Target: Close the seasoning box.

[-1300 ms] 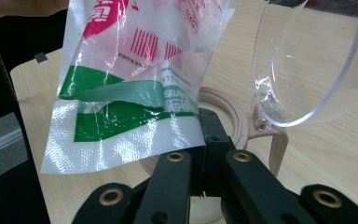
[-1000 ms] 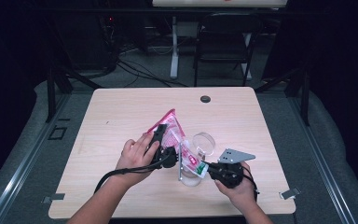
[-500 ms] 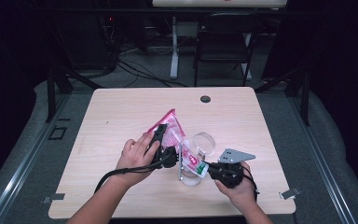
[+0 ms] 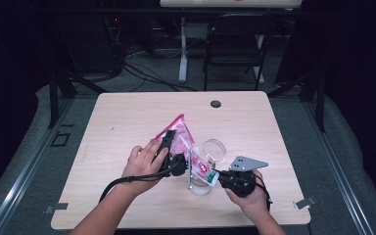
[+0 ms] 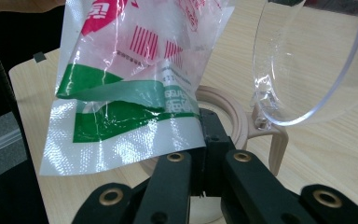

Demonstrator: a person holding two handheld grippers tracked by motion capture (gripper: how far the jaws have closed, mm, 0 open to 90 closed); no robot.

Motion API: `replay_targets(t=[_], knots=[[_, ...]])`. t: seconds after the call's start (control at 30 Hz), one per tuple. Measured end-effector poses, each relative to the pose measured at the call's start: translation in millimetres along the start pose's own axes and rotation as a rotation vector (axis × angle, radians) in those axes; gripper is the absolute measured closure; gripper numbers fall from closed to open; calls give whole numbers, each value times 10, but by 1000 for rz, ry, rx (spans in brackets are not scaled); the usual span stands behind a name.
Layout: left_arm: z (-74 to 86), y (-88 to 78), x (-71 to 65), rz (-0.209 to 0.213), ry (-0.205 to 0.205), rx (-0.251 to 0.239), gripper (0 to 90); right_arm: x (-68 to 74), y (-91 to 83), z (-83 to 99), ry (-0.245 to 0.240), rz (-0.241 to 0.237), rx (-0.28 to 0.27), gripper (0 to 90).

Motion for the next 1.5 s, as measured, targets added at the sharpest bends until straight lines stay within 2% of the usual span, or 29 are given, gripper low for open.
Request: replay_targets(t=[0.23,1.5], knots=[[-1,3,0,9,13,3,591,-1,1,-3,-5,3,-3,900],[-36,-11,48,-9,28,-3,592,-3,-1,-5,0,2,-5,900]])
Point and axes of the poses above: each handheld gripper's, and its own axes: y roughly forward along the jaws, z roughly out of its underside, x roughly to its left, the point moved 10 cm from there along y, roughly forward along the jaws, and after that the axes turned 12 degrees about -x, right-handed, at the moved point
